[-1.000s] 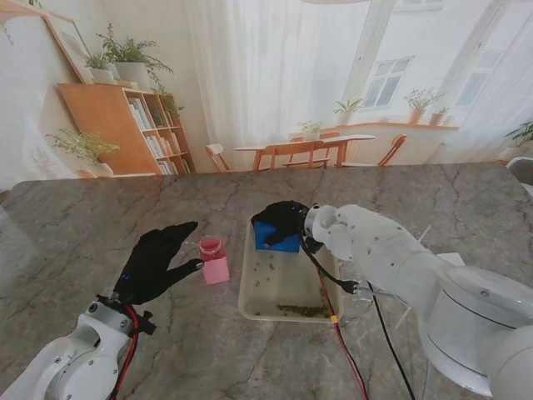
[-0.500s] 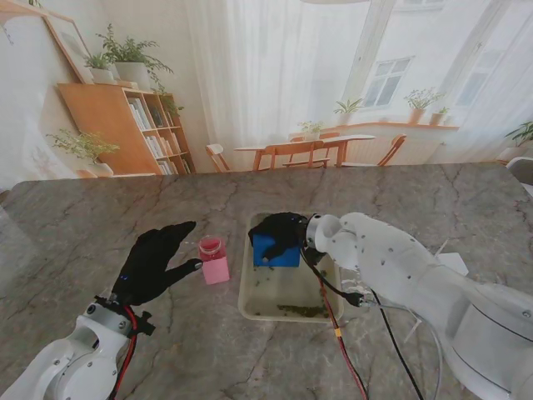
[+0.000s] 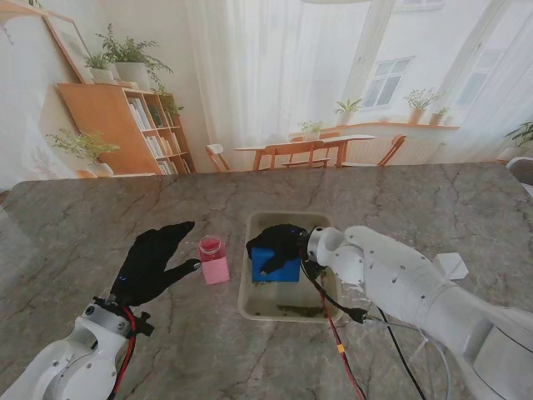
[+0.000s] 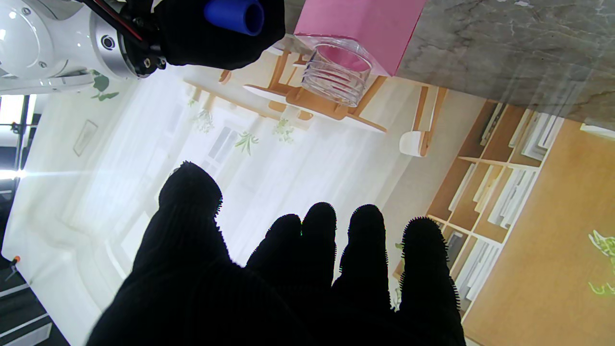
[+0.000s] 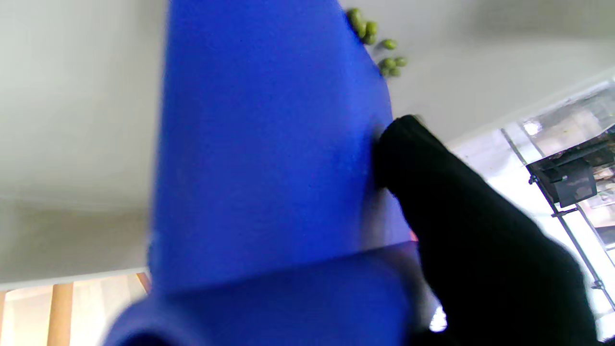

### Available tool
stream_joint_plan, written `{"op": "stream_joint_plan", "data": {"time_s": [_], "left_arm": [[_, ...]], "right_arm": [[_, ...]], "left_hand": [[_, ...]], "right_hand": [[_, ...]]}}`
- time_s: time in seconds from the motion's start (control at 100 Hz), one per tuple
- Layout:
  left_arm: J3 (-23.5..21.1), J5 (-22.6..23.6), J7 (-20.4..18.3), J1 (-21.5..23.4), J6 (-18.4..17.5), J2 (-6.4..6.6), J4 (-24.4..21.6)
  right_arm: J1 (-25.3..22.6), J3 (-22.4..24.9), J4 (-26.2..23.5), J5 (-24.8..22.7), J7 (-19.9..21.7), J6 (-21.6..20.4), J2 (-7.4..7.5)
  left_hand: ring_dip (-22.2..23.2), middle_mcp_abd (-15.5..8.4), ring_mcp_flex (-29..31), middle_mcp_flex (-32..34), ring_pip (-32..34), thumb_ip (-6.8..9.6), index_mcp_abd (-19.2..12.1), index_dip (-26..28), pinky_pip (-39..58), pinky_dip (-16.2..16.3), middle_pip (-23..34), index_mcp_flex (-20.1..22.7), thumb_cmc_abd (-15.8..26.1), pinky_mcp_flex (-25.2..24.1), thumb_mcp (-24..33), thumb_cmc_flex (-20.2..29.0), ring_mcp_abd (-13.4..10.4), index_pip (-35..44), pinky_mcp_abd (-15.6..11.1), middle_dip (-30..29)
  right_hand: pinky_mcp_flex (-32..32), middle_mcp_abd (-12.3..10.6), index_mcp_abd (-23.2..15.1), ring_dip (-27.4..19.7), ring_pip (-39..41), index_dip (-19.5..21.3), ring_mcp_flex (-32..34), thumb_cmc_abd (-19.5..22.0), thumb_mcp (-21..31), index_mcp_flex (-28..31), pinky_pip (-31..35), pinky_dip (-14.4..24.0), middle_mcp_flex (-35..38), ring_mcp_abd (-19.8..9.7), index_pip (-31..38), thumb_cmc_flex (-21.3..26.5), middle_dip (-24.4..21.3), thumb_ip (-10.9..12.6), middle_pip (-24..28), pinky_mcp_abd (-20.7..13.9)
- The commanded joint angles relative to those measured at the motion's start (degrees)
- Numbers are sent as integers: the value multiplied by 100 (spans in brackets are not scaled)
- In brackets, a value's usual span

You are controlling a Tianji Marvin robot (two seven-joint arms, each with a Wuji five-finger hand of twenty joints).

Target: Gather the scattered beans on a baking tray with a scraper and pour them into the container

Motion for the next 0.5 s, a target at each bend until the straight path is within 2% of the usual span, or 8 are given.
{"op": "stream_joint_plan", "data": {"time_s": [0.0,0.49], "left_arm": [[11,13,31,37,-5,-21,-20],[16,9,35,43,-5,-22,-27]], "right_arm": [[-209,-55,2,-56,161,-11,30],[-775,419,-681,-174,422,3,320]], "left_hand": [[5,-184,63,41,13,33,-66,25,-103,67,-29,86,201,-34,-1,102,-57,10,73,90],[7,-177,74,55,16,34,-65,25,-99,71,-24,93,192,-28,0,103,-51,12,81,91]], "right_hand": [[126,-91,-313,-114,-83,-86,321,94,242,197,185,-20,53,-429,3,323,31,35,-51,-199],[160,-71,-306,-100,-9,-89,388,74,245,207,317,15,79,-548,-15,336,40,37,-61,-400]]}}
